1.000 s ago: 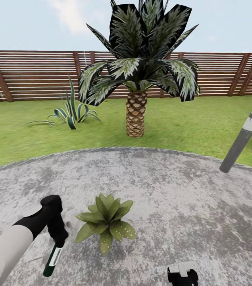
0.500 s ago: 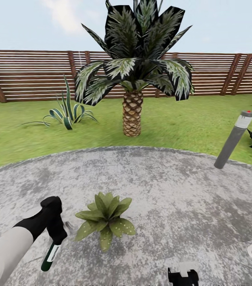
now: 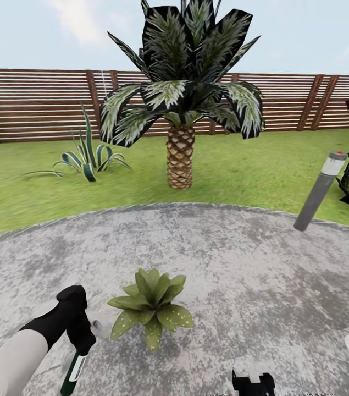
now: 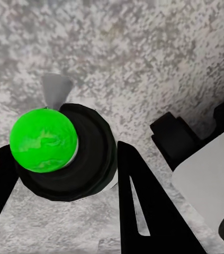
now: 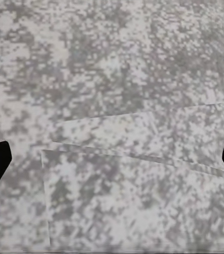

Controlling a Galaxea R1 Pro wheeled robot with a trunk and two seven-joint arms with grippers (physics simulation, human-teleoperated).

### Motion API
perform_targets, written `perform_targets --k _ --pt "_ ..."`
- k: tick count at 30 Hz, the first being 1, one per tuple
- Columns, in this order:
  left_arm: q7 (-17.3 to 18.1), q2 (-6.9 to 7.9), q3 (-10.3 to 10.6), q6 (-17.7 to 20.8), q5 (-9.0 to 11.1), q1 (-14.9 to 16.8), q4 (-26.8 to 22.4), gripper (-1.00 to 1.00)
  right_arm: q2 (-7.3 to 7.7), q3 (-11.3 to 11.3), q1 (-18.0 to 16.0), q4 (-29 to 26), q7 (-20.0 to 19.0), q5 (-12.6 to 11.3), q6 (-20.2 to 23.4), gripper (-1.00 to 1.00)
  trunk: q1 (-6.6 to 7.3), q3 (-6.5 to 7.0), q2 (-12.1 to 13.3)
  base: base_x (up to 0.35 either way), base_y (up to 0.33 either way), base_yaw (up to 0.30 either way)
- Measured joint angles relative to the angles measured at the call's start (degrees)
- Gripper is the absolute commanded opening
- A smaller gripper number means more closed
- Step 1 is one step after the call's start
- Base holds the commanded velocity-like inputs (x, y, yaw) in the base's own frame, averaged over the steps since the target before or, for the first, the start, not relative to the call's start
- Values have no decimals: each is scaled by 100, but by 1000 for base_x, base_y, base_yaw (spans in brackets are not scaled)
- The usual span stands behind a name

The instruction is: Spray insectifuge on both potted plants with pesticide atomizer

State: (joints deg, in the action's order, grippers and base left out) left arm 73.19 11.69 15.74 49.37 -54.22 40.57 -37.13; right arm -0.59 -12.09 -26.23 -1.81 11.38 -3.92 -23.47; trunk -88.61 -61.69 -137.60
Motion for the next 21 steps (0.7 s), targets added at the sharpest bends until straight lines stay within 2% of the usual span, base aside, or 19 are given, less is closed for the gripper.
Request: perform_targets --k 4,8,13,18,21 --pt "-25 2 -18 0 13 -5 -1 -100 0 1 0 2 -1 0 1 100 -3 0 0 -233 56 -262" --pt "-24 5 -38 8 10 -6 -3 -100 -9 1 0 -10 -2 -5 4 100 -3 0 0 -259 198 -52" --pt "-30 7 -31 18 10 -6 -3 -100 -9 1 1 -6 -2 -6 4 100 0 0 0 -21 292 -43" --pt "-31 3 -37 19 9 -6 -3 -100 -1 9 1 -4 -2 -6 6 100 1 6 0 70 296 -235" --pt "-35 -3 -44 19 14 -6 -2 -100 0 9 0 -3 -1 -6 2 100 0 12 0 34 111 -259"
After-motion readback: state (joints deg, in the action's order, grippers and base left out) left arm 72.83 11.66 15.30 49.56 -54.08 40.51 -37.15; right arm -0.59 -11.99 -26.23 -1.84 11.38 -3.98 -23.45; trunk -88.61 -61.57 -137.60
